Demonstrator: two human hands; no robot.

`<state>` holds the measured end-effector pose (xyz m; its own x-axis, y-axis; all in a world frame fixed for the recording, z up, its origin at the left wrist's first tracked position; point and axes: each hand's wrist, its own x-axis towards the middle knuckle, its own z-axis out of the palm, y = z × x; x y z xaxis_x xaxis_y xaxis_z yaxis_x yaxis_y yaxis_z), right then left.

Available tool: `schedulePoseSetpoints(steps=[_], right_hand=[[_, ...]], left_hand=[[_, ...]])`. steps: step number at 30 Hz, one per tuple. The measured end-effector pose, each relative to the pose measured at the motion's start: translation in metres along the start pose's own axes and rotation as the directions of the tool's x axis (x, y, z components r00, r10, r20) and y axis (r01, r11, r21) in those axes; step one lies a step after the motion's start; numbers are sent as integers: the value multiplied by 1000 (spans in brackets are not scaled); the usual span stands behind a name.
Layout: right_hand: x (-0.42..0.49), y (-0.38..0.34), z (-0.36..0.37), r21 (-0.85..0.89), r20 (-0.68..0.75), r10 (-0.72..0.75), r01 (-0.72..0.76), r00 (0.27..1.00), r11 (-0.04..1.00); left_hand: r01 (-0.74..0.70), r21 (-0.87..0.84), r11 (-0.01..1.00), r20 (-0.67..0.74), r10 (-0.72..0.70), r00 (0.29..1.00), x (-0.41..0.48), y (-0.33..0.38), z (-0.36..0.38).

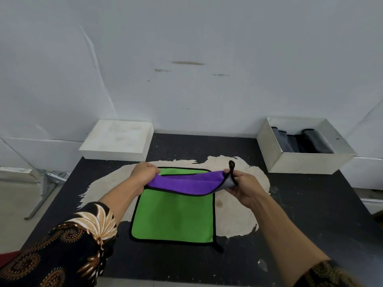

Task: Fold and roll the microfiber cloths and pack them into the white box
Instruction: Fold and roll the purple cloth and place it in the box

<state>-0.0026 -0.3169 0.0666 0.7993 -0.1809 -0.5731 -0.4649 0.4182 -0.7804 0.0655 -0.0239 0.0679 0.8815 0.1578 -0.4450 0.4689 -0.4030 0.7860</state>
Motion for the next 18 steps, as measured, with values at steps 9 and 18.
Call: schedulePoseSetpoints(steps=[9, 18], right_hand=[[2, -29, -62, -153, -101, -65, 49, 993, 987], [2, -105, -104, -340, -354, -460, 346, 814, 875]], left_hand=[[-132, 101, 986, 146, 117, 982, -7, 33, 49], [-380, -142, 914, 20, 386, 922, -18, 106, 108]])
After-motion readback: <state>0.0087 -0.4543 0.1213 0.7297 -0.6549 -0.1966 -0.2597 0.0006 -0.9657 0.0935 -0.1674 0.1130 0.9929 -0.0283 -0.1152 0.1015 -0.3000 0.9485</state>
